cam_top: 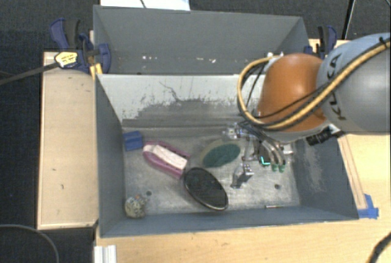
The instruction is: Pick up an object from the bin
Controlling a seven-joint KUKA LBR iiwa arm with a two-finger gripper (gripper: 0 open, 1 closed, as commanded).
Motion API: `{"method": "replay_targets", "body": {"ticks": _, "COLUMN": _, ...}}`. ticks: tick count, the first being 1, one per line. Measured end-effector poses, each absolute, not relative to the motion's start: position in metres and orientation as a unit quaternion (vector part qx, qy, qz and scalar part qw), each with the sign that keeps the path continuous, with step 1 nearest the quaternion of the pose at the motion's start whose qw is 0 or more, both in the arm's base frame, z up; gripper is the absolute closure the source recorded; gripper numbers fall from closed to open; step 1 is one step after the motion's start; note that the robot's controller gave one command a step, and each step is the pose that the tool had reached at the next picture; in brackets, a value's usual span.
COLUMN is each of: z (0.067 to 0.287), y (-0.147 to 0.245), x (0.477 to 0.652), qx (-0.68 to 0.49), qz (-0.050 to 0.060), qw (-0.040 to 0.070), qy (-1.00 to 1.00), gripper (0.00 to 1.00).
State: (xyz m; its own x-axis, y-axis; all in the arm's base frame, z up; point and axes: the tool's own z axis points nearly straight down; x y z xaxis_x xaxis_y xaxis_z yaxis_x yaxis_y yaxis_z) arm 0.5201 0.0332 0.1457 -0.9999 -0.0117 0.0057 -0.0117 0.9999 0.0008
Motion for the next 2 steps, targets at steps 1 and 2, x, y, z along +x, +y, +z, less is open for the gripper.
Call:
{"method": "replay_targets", "body": {"ticks": 1, "z": 0.069, "y": 0.083, "x": 0.565, "qx": 0.063, "qz": -0.001, "qw": -0.003, "qy": -0.998, "gripper": 0.00}}
{"method": "replay_targets", "body": {"ticks": 2, "z": 0.078, "y": 0.026, "x": 0.493, "qx": -0.018, "qz": 0.001, "qw": 0.001, "qy": -1.000, "gripper": 0.00}}
